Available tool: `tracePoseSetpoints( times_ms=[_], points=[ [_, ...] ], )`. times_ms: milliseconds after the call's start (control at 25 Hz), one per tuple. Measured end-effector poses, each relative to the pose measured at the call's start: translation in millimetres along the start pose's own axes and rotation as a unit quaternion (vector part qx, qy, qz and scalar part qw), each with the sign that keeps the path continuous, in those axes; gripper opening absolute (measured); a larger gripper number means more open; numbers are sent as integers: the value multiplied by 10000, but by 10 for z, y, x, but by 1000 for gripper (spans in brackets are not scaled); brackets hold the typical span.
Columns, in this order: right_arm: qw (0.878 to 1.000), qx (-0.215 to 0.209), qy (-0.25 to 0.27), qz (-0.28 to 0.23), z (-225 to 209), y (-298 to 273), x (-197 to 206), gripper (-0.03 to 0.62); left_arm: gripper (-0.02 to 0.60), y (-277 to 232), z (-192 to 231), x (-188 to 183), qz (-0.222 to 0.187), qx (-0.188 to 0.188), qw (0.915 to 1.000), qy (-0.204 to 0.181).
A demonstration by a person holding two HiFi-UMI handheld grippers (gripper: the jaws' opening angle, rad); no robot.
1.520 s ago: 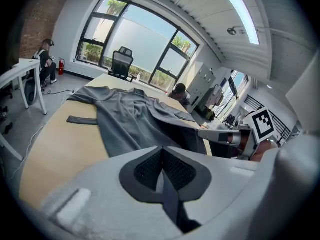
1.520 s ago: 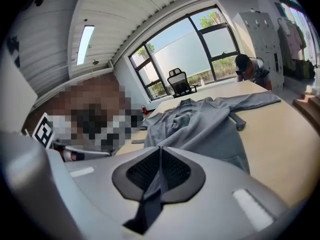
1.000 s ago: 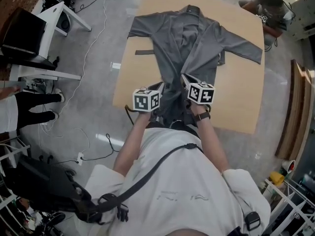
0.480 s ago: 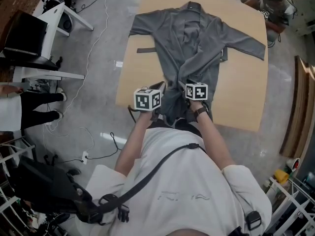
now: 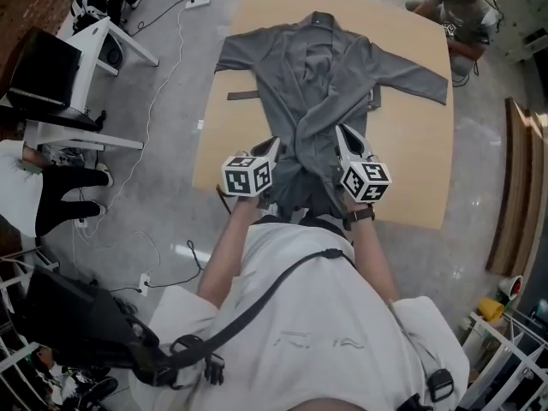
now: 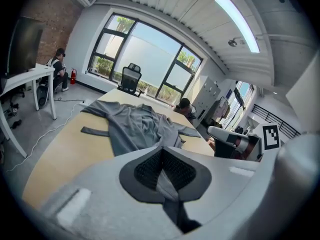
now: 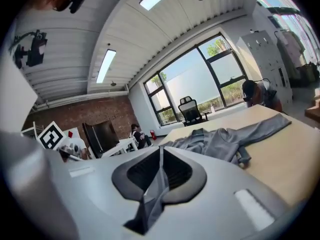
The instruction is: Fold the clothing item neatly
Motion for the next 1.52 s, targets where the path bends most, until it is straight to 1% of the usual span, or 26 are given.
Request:
tracePoseSetpoints(
  times_ms=[40,160,240,320,480,640,760,840,960,1040,1160,1240,1320,1400,1520],
  points=[
    [9999,-57,-60,-112,-23,74,-99,12,0,-7,-68,-59,-95,-6,9999,-81],
    [9992,-217,-62,-317,-54,230,-273,2,0,-13,-208,-198,-268,-54,9992,-292],
    [9988,-328,56,-369,-57,288,-305,0,0,-5,-262,-249,-314,-111,9986,-410],
    [9985,-414,156,-315,-75,353,-256,0,0,21,-300,-210,-254,-199,9983,-494],
    [9987,-485,95,-138,-149,518,-72,0,0,137,-349,35,60,-382,9974,-614],
    [9987,-513,39,16,-205,610,135,3,0,357,-249,296,237,-693,9955,-599],
    [9986,-512,53,104,-142,735,310,13,0,625,-137,548,448,-937,9925,-642],
    [9986,-493,147,106,-47,840,402,22,2,798,-83,713,569,-994,9912,-667],
    [9986,-428,281,124,165,946,556,35,2,1033,30,912,663,-949,9912,-638],
    [9989,-312,322,165,303,1016,668,38,2,1150,118,1046,754,-897,9911,-627],
    [9988,-122,391,263,531,1209,895,41,3,1280,213,1310,941,-705,9914,-577],
    [9983,-30,471,353,706,1345,1080,54,45,1364,279,1529,1107,-540,9912,-495],
    [9976,119,505,454,822,1493,1254,65,49,1424,335,1750,1265,-407,9903,-404],
    [9970,278,440,578,883,1630,1419,71,76,1439,386,1922,1416,-303,9888,-366],
    [9949,381,391,845,948,1800,1684,75,107,1438,486,2163,1678,-255,9849,-354]
  ],
)
Point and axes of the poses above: the fingertips, and each gripper's own axes: y backward along the fingers, z to its left, x out of its underside, the point moved 2 cm from there along y, backward along the fingers, and after that the axes turned 13 degrees about x, right-handed, at the moved point
